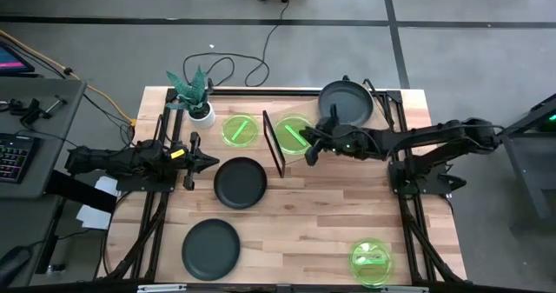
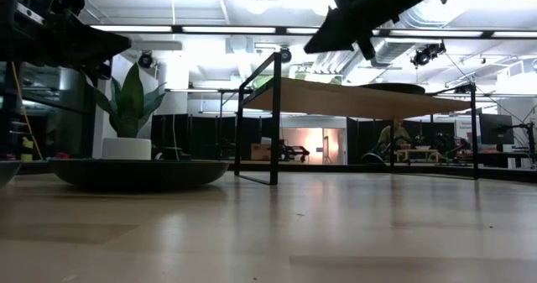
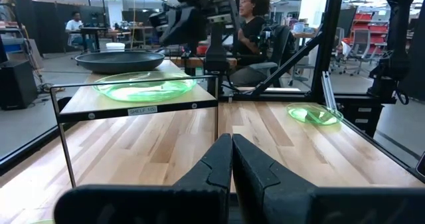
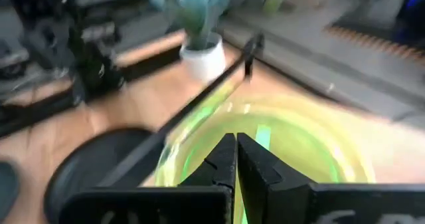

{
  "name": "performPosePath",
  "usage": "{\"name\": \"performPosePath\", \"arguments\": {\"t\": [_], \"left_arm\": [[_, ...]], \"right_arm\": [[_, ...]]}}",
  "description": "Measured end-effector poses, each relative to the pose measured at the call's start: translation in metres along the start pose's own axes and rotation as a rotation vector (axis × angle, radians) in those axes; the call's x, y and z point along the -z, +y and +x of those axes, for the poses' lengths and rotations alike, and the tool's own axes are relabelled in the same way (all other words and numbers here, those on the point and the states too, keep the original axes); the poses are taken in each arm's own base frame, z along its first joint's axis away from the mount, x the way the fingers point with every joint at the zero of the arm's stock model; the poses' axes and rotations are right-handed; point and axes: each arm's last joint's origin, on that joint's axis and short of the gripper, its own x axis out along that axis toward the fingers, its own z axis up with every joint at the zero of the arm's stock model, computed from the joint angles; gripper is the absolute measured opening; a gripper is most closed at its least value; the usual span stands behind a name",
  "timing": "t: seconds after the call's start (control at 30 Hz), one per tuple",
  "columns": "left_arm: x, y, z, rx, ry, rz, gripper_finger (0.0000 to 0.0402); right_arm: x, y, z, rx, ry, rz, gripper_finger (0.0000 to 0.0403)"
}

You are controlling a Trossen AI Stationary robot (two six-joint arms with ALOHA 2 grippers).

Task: Place and stack plates onto a shelf
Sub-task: Put the middle right green plate on the shelf

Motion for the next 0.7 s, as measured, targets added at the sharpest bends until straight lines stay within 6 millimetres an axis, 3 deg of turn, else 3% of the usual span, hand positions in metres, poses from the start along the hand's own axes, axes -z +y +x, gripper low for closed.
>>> {"name": "performPosePath", "arguments": {"t": [0.17, 0.33, 0.7], "left_arm": [[0.0, 0.0, 0.0, -0.001, 0.0, 0.0, 0.0003], [0.0, 0.0, 0.0, 0.0, 0.0, 0.0, 0.0003], [0.0, 0.0, 0.0, 0.0, 0.0, 0.0, 0.0003]], "right_arm": [[-0.003, -0.004, 0.008, -0.01, 0.151, -0.005, 0.0], [-0.008, 0.001, 0.017, 0.002, 0.199, -0.062, 0.0], [-0.001, 0.009, 0.041, 0.019, 0.306, -0.146, 0.0]]}}
